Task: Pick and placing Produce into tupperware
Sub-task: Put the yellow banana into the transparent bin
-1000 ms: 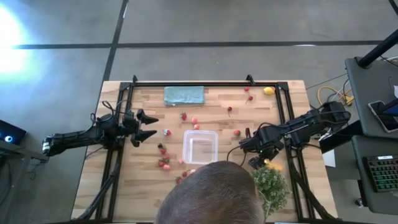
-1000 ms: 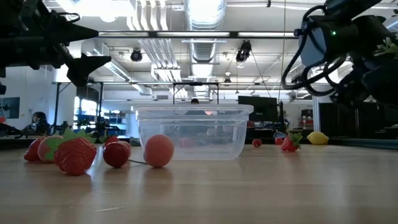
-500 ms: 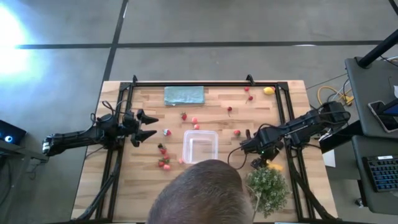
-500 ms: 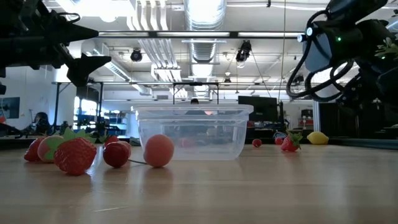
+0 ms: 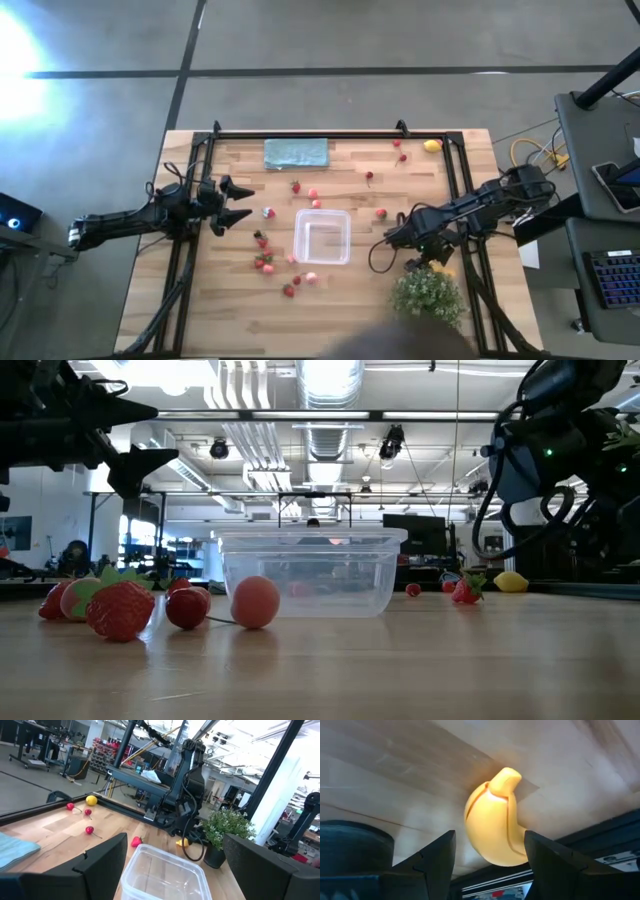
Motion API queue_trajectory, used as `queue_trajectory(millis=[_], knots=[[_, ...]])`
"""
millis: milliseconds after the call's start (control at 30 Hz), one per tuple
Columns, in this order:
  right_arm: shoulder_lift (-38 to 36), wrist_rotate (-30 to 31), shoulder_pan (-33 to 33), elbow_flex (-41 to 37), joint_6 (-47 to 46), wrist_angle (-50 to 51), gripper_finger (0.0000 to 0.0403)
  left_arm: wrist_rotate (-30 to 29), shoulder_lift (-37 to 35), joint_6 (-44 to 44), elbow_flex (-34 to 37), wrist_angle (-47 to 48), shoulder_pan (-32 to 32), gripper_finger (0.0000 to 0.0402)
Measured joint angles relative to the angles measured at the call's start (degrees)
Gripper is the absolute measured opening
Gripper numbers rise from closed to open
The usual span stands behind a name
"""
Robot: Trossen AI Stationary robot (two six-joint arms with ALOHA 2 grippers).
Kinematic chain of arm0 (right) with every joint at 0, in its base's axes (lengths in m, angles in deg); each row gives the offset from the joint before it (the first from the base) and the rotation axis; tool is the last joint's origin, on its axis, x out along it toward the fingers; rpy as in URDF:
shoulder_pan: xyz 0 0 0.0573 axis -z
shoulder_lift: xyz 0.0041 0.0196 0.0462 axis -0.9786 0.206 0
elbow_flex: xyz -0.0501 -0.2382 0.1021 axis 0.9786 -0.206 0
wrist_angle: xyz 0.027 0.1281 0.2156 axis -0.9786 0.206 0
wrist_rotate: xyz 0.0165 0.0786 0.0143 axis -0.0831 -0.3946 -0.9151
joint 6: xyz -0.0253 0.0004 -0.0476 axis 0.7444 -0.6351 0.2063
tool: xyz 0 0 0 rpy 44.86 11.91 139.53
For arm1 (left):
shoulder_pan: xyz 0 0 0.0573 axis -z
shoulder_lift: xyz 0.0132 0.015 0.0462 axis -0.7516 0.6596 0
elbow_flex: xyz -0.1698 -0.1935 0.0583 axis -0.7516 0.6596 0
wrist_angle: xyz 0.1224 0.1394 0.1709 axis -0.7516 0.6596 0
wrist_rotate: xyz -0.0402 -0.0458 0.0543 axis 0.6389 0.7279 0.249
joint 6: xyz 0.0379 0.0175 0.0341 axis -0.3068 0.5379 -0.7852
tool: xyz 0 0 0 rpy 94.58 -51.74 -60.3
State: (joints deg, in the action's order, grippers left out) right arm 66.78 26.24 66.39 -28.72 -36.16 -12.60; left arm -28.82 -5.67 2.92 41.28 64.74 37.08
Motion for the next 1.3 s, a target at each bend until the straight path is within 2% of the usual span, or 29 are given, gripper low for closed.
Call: queue_trajectory(millis=[367, 667, 1300], knots=[[0.13, 2.73, 0.00, 0.11, 3.71, -0.12, 0.0228, 0.00, 0.04, 0.00, 0.00, 0.20, 0.01, 0.0314], [0.13, 12.05, 0.00, 0.11, 5.44, -0.21, 0.0228, 0.00, 0.00, 0.02, 0.00, 0.18, 0.01, 0.0314], [0.09, 14.22, 0.00, 0.14, 5.89, -0.61, 0.0224, 0.02, 0.00, 0.00, 0.00, 0.18, 0.01, 0.0314]])
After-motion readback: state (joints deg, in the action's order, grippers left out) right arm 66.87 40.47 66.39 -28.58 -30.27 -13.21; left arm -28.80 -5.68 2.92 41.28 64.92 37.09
